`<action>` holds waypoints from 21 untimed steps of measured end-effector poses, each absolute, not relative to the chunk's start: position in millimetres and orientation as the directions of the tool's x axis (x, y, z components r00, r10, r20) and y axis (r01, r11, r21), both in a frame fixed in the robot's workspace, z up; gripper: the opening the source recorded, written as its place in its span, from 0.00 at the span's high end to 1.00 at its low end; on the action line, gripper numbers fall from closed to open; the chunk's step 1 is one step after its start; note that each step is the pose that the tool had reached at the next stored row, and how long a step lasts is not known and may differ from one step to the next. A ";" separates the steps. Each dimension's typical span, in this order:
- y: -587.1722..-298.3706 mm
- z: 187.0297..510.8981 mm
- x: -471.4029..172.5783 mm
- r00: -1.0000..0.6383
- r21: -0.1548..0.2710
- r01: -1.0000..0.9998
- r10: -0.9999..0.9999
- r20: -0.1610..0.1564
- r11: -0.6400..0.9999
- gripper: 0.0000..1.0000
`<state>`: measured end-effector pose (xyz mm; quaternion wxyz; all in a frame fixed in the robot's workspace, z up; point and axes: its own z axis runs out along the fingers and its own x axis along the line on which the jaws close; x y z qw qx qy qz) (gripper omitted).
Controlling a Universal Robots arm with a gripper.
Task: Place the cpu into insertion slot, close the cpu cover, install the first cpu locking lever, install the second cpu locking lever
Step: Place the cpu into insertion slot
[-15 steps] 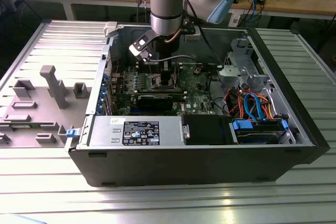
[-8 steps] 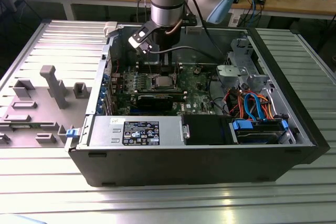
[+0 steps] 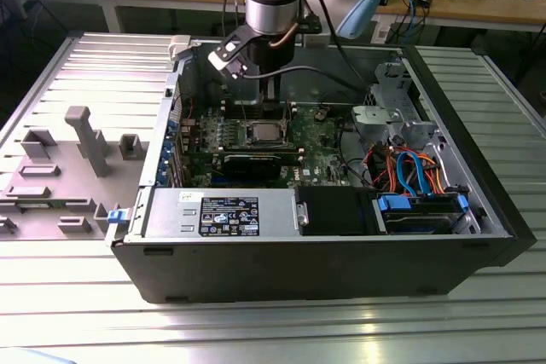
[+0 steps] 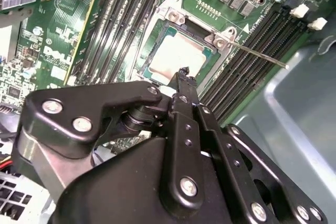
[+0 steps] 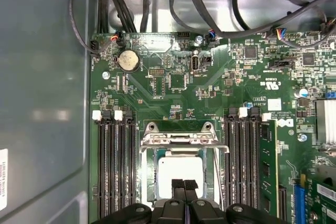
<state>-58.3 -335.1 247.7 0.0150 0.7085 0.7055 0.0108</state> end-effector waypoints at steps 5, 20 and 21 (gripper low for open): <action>-335.1 256.1 -58.3 0.004 0.036 0.999 1.000 -0.006 -0.004 0.89; -335.1 280.9 -58.3 0.004 0.037 0.999 1.000 -0.006 -0.004 0.89; -335.1 281.6 -58.3 0.004 0.037 0.999 1.000 -0.006 -0.004 0.89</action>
